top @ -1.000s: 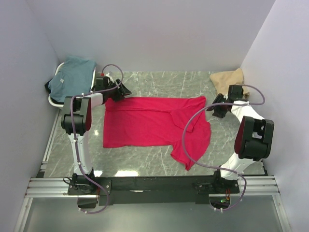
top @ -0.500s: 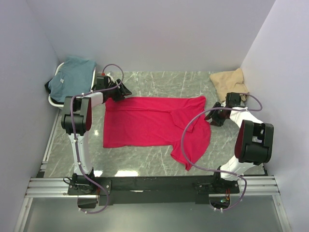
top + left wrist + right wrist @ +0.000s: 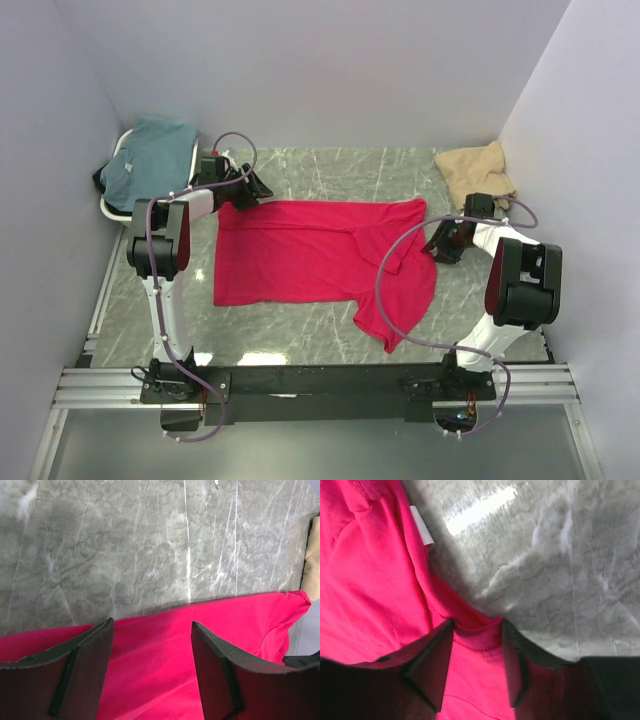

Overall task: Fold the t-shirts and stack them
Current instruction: Fold the tshirt

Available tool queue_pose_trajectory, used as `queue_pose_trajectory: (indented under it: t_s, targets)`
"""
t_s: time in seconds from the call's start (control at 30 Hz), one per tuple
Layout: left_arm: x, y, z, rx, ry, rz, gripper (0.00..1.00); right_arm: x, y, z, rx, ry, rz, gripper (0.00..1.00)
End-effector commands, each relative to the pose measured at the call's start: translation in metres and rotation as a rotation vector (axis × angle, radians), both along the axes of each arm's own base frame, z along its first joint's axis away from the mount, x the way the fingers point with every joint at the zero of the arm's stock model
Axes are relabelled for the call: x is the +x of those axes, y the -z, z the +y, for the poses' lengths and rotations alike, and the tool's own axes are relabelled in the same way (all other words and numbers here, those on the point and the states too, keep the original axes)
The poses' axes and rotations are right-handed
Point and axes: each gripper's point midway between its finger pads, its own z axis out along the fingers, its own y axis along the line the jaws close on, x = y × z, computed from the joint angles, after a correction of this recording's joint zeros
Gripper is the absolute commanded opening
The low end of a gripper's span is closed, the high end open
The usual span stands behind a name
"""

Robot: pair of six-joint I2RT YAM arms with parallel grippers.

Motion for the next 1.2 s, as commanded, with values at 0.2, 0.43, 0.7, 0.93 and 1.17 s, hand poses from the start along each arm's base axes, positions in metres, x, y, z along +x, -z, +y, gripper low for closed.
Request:
queue_pose_trajectory:
  t_s: [0.2,0.43,0.7,0.93,1.17]
  targets:
    - [0.001,0.004,0.006,0.057,-0.005,0.014,0.69,0.01,0.0,-0.007,-0.05,0.024,-0.038,0.0]
    - [0.001,0.012,0.014,0.095,-0.026,0.032,0.69,-0.008,-0.015,-0.035,-0.194,0.178,-0.074,0.0]
    - [-0.001,0.016,0.023,0.1,-0.046,0.036,0.69,-0.009,-0.038,-0.048,-0.258,0.229,-0.137,0.0]
    - [0.001,0.0,0.015,0.056,-0.027,0.006,0.71,0.002,-0.069,-0.03,-0.189,0.149,-0.214,0.8]
    - [-0.003,-0.044,0.006,0.041,-0.02,-0.071,0.74,-0.006,-0.094,-0.002,-0.104,0.045,-0.257,0.82]
